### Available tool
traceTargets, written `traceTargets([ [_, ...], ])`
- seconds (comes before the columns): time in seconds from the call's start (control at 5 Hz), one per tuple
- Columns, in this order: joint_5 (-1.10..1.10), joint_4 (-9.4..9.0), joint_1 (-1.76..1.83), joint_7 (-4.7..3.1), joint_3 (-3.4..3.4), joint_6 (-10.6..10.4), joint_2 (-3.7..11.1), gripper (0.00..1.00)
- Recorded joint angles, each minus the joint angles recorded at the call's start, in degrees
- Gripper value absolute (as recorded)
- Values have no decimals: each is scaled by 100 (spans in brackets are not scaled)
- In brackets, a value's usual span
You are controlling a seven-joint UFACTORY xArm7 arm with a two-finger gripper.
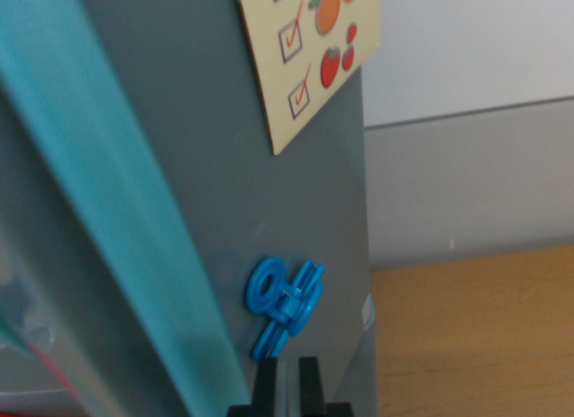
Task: Close fridge door
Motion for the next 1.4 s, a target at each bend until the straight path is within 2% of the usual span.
traceTargets([
  [0.2,0,0,0,0,0,0,0,100],
  [0.4,0,233,0,0,64,-1,372,100],
  [0.6,0,233,0,0,64,-1,372,100],
  [0.8,0,498,0,0,229,-2,721,100],
  [1.0,0,498,0,0,229,-2,721,100],
  [1.2,0,764,0,0,435,-3,1048,100],
  [1.4,0,764,0,0,435,-3,1048,100],
])
